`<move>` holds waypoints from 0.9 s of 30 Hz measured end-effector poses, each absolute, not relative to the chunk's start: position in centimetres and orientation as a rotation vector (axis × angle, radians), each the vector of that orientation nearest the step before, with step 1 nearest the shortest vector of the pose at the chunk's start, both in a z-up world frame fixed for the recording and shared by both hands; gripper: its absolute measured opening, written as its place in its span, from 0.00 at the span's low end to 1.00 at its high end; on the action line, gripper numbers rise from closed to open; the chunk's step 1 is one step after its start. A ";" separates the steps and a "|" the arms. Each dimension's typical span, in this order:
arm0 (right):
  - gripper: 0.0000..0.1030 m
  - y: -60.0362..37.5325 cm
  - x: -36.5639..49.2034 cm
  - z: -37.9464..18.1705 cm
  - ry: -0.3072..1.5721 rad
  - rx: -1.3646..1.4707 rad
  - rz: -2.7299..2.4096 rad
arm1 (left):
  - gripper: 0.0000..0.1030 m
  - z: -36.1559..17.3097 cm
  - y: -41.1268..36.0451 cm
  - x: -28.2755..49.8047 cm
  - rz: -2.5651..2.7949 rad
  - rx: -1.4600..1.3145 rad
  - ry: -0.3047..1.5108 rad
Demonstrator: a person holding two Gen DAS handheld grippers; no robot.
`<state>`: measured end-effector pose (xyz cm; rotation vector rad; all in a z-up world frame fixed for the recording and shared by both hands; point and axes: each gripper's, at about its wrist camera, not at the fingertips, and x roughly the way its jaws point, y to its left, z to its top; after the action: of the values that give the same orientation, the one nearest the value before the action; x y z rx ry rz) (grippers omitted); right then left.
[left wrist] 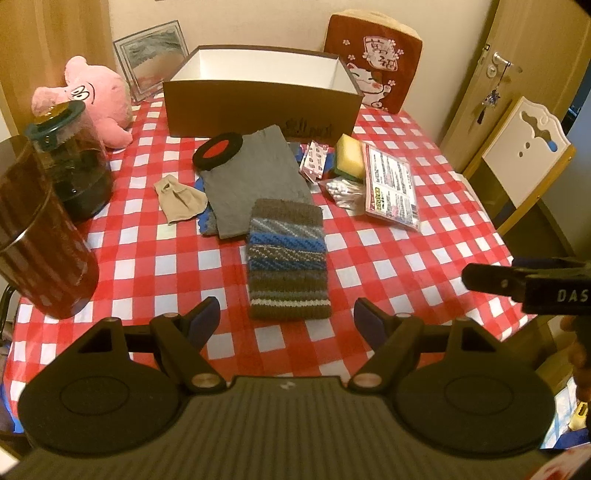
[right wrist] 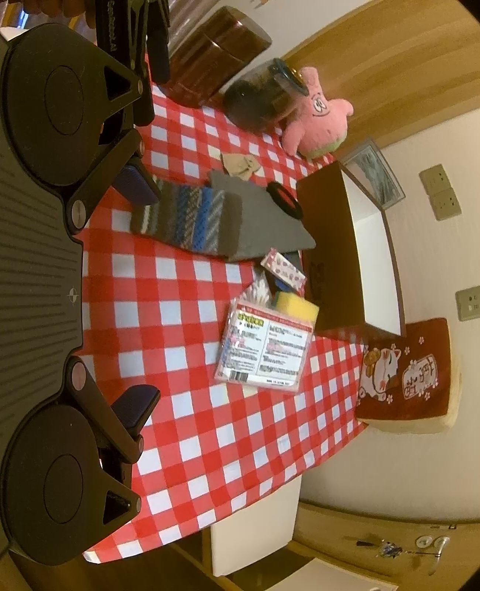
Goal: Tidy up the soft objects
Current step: 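Grasp the striped knit sock with the left gripper while the right gripper approaches the plastic packet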
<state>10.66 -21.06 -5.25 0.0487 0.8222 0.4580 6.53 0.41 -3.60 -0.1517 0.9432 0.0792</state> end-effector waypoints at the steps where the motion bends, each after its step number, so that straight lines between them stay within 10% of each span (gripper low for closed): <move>1: 1.00 -21.2 11.0 -5.4 0.824 0.051 0.457 | 0.76 -3.9 0.3 6.9 0.081 -0.151 0.948; 27: 1.00 -24.1 20.1 -9.7 0.913 0.059 0.439 | 0.76 -11.9 -1.2 15.3 0.098 -0.137 1.068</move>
<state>20.08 -24.06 -9.73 0.0587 0.9129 0.4394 15.30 -1.22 -11.92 -0.1366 1.0679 0.0976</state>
